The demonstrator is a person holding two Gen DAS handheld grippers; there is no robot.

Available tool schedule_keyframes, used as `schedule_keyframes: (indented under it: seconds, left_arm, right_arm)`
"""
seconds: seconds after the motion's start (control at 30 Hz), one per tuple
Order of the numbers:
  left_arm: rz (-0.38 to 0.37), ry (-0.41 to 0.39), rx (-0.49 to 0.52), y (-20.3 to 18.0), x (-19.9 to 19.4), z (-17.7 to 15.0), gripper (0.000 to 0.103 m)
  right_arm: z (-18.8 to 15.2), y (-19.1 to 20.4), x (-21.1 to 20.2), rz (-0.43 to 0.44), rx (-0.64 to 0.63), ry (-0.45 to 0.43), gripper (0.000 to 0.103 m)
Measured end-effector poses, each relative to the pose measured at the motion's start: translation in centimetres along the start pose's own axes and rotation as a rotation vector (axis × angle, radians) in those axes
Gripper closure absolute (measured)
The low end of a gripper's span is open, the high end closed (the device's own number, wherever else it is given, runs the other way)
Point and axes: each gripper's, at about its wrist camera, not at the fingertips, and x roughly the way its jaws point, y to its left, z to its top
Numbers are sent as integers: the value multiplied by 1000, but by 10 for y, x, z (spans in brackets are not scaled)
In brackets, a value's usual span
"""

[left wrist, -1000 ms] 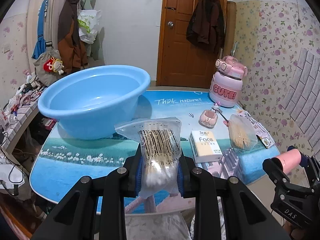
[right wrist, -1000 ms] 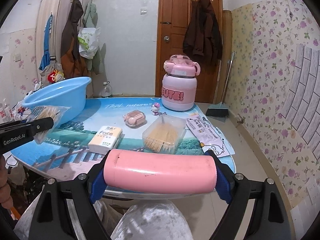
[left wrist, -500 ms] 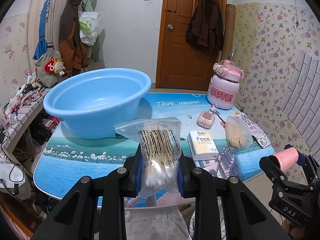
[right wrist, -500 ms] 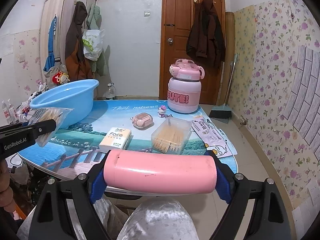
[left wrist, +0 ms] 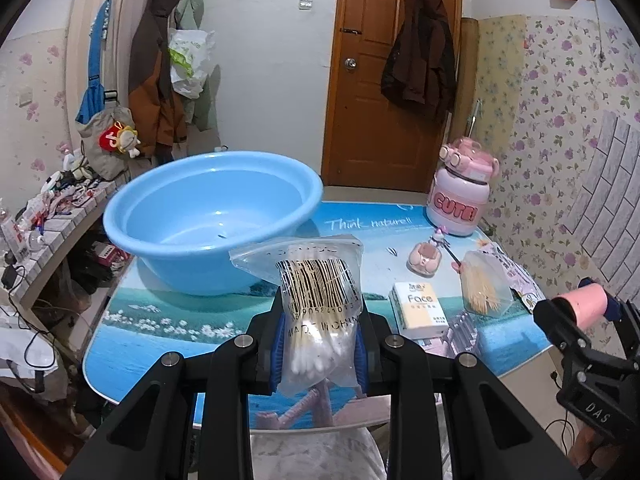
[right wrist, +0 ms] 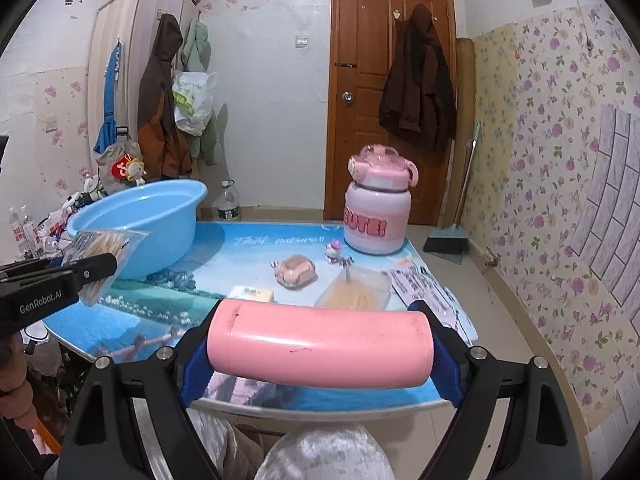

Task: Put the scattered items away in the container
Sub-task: 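Carry the swab bag over the blue basin with the left gripper while the right carries the roller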

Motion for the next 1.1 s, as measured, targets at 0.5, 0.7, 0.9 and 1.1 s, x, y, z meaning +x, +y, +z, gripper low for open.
schedule_keyframes:
  seconds: [0.5, 0.7, 0.9, 1.1]
  left_arm:
    - [40, -63, -43, 25, -23, 26, 77]
    - [54, -62, -55, 35, -22, 27, 77]
    - [60, -55, -51, 40, -22, 33, 77]
    - [85, -96, -60, 52, -33, 48, 77]
  right_arm:
    - [51, 23, -7, 85, -22, -95, 14]
    - [53, 31, -3, 108, 4, -77, 14]
    - [58, 35, 0, 111, -11, -72, 14]
    - [77, 46, 0, 129, -38, -107, 14]
